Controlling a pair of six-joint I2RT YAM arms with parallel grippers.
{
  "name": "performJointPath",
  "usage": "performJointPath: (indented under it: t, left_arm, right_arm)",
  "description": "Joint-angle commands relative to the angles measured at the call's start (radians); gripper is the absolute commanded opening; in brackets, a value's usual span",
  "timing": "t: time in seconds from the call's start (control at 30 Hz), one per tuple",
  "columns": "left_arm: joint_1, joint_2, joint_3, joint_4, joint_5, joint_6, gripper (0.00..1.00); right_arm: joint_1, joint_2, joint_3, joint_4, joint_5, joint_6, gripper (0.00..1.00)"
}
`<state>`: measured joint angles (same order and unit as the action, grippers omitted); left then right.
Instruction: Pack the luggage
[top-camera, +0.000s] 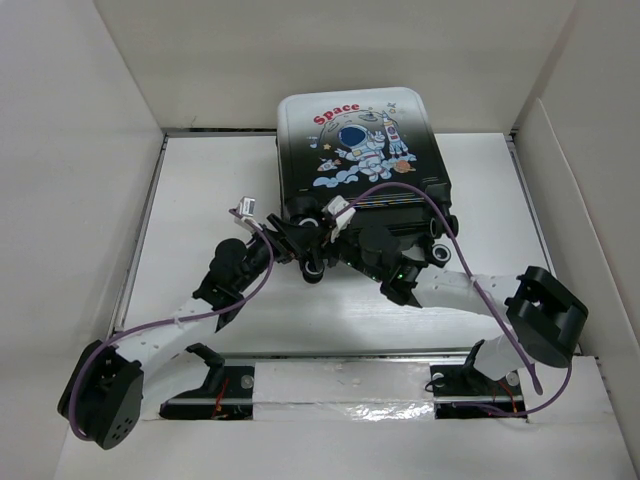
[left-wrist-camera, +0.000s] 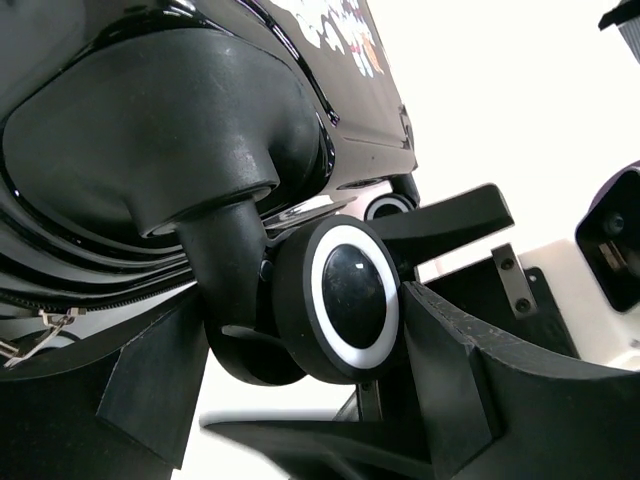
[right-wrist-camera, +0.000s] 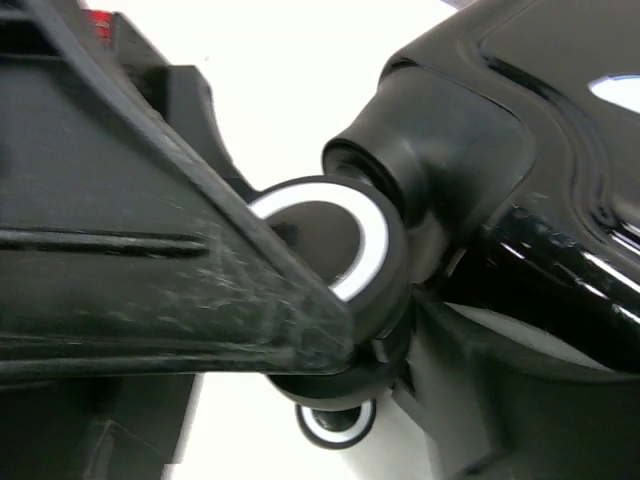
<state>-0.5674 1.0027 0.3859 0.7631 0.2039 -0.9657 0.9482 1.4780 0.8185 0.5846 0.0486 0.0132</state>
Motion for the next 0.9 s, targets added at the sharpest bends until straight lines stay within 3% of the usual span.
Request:
performJointPath:
  t: [0.0, 0.17, 0.37, 0.47, 0.53, 0.57, 0.6, 0.63, 0.77, 0.87]
  left_arm:
    - [-0.005, -0.061, 0.014, 0.114, 0.017, 0.035, 0.69]
    - [-0.005, -0.095, 0.01, 0.046, -0.021, 0.071, 0.7]
    - [-0.005, -0.15, 0.065, -0.204, -0.139, 0.191, 0.75]
    - [-0.005, -0.237, 0.068, -0.351, -0.3, 0.248, 0.76]
    - [-0.005, -0.309, 0.053, -0.405, -0.415, 0.269, 0.64]
    - [-0.005, -0.329, 0.022, -0.425, -0.444, 0.278, 0.5]
    - [-0.005, -0.343, 0.002, -0.42, -0.46, 0.292, 0.3]
    - [-0.005, -0.345, -0.024, -0.404, -0.465, 0.304, 0.26]
    - [-0.075, -0.219, -0.088, -0.262, -0.455, 0.384, 0.24]
    - [-0.098, -0.101, -0.088, -0.138, -0.445, 0.436, 0.3]
  right_arm:
    - [-0.025, 0.004, 0.05, 0.104, 0.079, -0.021, 0.71]
    - [-0.025, -0.013, 0.038, 0.119, 0.106, -0.015, 0.43]
    - [-0.025, -0.022, 0.025, 0.132, 0.111, -0.015, 0.36]
    - [-0.025, -0.025, 0.025, 0.13, 0.109, -0.015, 0.36]
    - [-0.034, -0.021, 0.027, 0.129, 0.099, -0.015, 0.36]
    - [-0.034, -0.019, 0.028, 0.129, 0.09, 0.01, 0.36]
    - [-0.034, -0.019, 0.03, 0.129, 0.088, 0.016, 0.36]
    - [-0.034, -0.022, 0.028, 0.132, 0.086, 0.019, 0.36]
    - [-0.034, -0.025, 0.027, 0.133, 0.071, 0.024, 0.36]
    - [-0.043, -0.033, 0.025, 0.124, 0.074, 0.024, 0.36]
